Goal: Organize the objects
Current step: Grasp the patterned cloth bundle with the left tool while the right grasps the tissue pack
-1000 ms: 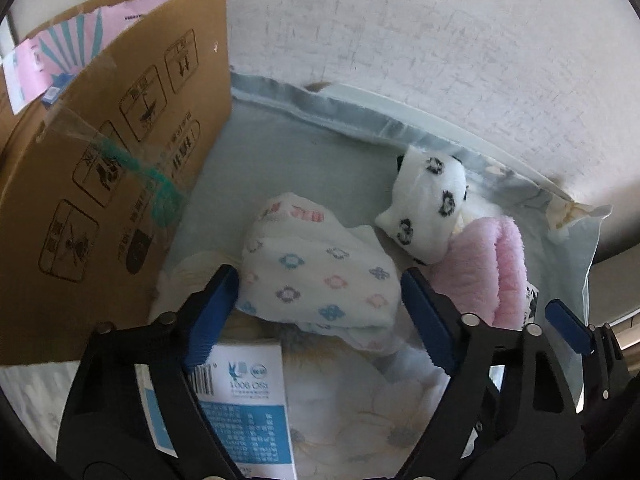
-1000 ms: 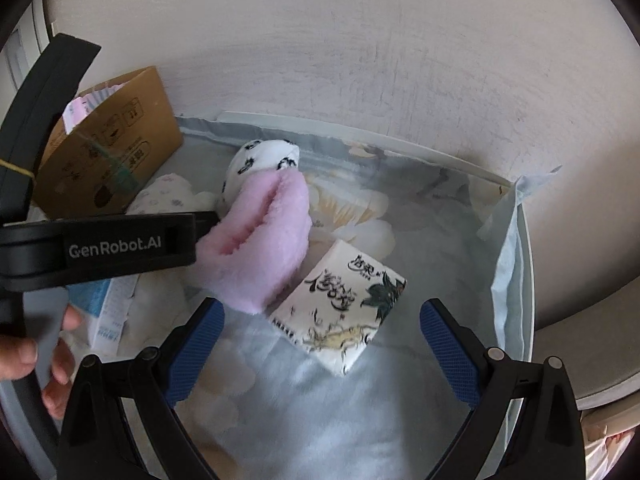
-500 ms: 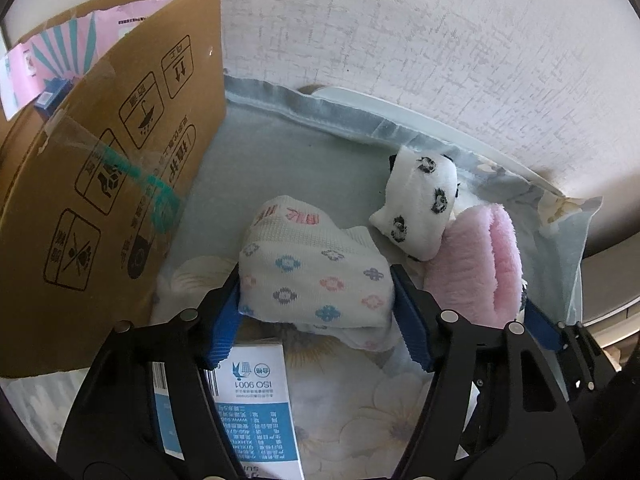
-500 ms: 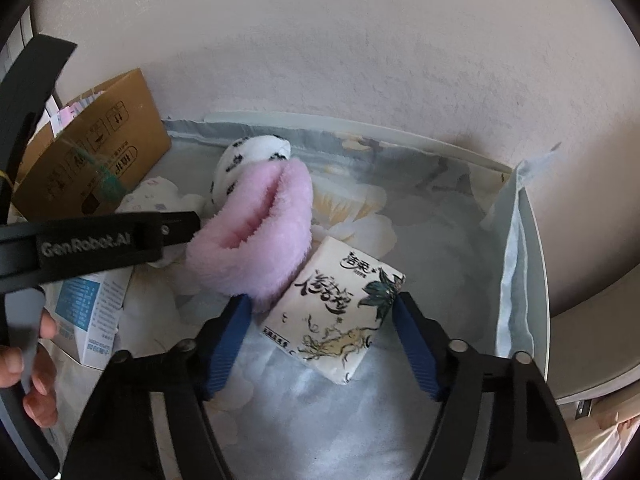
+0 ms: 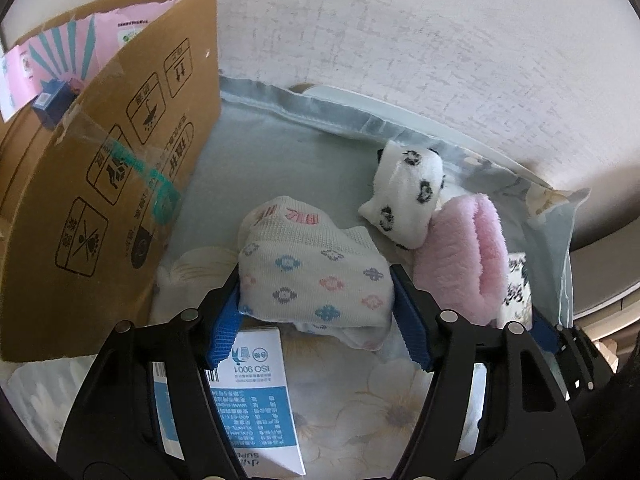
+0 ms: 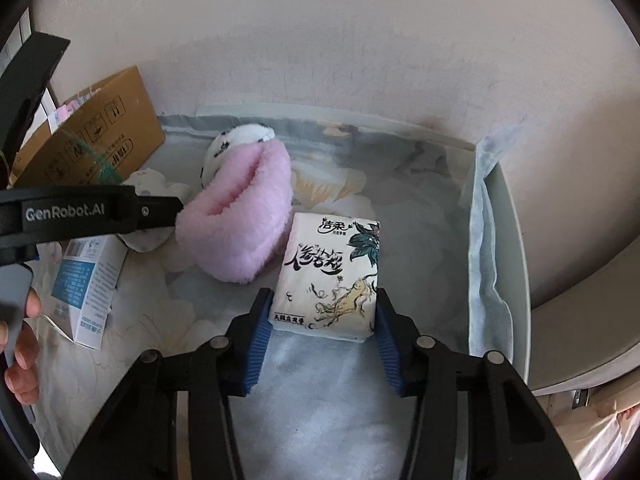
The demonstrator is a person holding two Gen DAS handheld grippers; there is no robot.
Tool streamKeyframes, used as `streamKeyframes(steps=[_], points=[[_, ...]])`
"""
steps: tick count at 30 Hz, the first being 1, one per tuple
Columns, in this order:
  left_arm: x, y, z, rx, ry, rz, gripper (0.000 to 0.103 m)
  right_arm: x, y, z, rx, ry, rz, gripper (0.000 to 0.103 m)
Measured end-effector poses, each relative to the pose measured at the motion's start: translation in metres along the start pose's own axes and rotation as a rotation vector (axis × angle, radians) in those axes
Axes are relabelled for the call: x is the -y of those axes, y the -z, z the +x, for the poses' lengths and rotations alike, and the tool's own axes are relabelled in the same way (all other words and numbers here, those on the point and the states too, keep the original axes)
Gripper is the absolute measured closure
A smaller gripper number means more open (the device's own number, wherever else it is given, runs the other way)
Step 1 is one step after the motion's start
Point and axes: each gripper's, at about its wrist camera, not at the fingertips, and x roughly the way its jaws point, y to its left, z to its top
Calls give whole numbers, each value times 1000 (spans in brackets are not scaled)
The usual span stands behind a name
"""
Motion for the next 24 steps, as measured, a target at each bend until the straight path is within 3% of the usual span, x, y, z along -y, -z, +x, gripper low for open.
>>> streamKeyframes(steps=[10,13,18,24], points=[[9,-14,-35,55,39,41,38,1,-6,-44,75,13,4,59],[26,10,-56,71,51,51,38,2,-12,-60,85,14,10,59],[5,-22,-76,97,70,66,38,-7,-42,-79,85,18,14,59],[-5,-29,-106,119,80,102,38,-3,-64,-95,77,18,26,59]])
